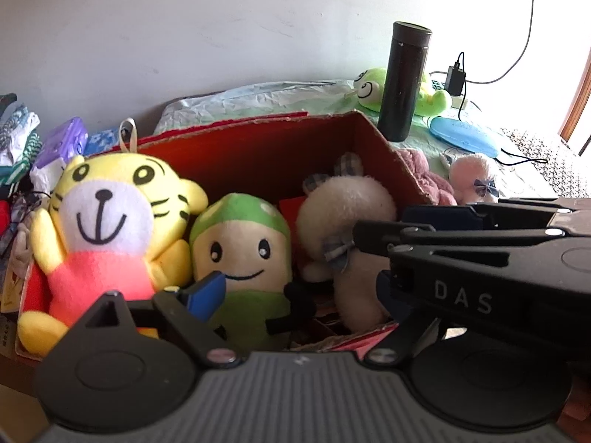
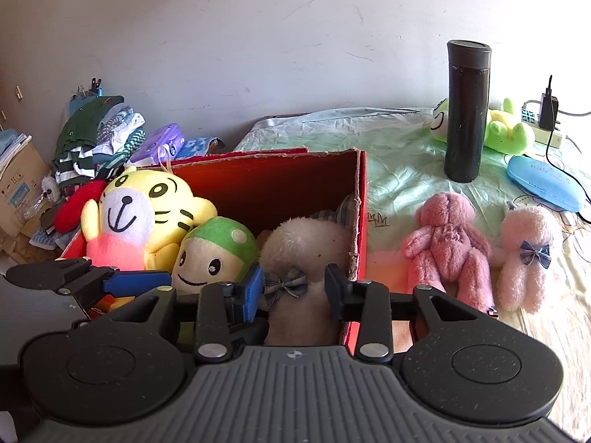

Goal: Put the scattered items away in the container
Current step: 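Press the white bunny down in the box and open the right gripper, then withdraw the right gripper from the box toward the pale pink bunny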

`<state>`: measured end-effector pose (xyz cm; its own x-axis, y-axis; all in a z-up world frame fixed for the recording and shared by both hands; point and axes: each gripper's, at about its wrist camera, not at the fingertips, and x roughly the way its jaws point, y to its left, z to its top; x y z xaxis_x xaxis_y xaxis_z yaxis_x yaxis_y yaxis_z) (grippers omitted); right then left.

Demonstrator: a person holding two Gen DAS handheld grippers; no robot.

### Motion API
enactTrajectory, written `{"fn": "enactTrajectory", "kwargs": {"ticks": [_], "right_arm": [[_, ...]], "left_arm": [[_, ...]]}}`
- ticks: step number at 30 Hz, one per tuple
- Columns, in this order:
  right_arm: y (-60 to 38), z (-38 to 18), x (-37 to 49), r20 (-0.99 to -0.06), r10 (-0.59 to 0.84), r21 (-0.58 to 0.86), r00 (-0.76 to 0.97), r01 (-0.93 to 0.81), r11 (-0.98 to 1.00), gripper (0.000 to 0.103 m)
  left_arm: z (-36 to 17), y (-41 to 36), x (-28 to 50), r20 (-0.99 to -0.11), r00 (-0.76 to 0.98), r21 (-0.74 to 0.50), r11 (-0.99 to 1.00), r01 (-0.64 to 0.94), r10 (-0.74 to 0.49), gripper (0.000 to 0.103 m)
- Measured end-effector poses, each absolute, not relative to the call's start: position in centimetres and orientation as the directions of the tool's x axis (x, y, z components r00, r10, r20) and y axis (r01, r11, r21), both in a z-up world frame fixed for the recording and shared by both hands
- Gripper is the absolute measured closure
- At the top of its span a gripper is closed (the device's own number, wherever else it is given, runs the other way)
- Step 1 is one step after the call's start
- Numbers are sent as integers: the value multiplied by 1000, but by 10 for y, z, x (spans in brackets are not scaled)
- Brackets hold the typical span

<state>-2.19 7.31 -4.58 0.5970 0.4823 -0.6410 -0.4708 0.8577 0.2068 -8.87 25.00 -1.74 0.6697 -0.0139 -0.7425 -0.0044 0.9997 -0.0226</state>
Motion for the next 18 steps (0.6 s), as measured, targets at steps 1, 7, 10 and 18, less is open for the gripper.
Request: {"fn": "enactTrajectory", "kwargs": {"ticks": [1, 7, 10, 18], "right_arm": [[73, -46, -22, -640, 486, 207, 596, -476, 855, 64], [68, -46, -22, -633, 513, 221, 580, -500, 837, 64], [65, -47, -22, -626, 531, 230, 571, -515, 826, 64], [54, -41, -22, -622, 593, 279, 511, -563, 778, 64]], "left_arm": [[-17, 249, -90, -739, 673, -19, 1000, -12, -6, 13], [-17, 244, -93, -739, 673, 0, 998, -63, 43, 13], [-17, 242, -96, -729, 680, 12, 996, -93, 72, 12], [-11, 236, -110, -692, 715, -2, 990, -143, 102, 12]]}}
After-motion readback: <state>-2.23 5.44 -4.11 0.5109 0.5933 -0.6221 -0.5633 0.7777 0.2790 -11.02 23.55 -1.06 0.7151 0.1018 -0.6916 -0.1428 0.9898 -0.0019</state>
